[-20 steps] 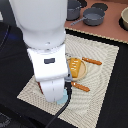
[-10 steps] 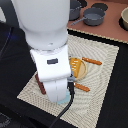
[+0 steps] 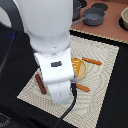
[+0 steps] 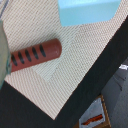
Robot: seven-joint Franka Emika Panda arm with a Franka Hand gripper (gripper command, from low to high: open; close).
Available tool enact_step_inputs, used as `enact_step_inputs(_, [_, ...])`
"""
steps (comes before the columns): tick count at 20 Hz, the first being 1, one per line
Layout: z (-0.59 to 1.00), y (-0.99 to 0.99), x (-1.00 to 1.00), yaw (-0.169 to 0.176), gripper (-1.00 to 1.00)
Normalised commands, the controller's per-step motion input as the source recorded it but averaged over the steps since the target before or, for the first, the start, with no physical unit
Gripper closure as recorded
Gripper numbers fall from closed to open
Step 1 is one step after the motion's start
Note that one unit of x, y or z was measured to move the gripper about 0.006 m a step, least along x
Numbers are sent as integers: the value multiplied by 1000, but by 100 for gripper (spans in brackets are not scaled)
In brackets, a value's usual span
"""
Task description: Interact with the objects in diverse but meaningful ways.
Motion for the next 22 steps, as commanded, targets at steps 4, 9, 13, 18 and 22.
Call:
enact_step_inputs(4, [2, -182, 514, -28, -100])
enact_step_inputs(9, [-11, -94, 466, -25, -100])
enact_step_inputs(13, [-177, -67, 262, -7, -100])
enact_step_inputs(18, [-134, -7, 279, -2, -100])
enact_step_inputs(22, [-132, 0, 259, 0, -100])
